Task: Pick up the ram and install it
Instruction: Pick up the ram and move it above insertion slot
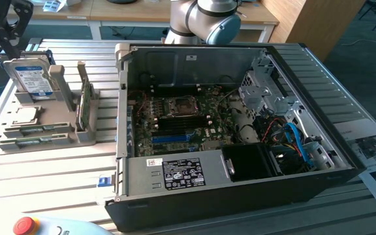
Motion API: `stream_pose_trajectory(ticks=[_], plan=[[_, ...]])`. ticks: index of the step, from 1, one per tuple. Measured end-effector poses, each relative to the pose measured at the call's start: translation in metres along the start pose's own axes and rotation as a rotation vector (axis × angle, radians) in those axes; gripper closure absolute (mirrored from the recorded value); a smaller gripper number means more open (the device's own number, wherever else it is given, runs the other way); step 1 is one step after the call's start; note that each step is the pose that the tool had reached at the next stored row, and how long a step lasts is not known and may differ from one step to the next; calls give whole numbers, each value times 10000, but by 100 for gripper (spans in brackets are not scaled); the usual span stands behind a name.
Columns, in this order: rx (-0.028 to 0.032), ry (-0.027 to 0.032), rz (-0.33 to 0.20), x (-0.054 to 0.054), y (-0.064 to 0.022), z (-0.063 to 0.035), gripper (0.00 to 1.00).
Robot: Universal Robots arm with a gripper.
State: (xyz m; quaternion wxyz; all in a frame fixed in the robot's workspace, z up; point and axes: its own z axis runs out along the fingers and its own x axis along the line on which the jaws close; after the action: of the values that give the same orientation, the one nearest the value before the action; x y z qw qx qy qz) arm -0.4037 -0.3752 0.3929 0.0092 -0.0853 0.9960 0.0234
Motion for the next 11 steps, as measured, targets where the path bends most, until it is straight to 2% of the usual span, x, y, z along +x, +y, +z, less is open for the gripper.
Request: stream_pose_trajectory(ticks=[11], plan=[[-14,30,-656,0,0,0,90]])
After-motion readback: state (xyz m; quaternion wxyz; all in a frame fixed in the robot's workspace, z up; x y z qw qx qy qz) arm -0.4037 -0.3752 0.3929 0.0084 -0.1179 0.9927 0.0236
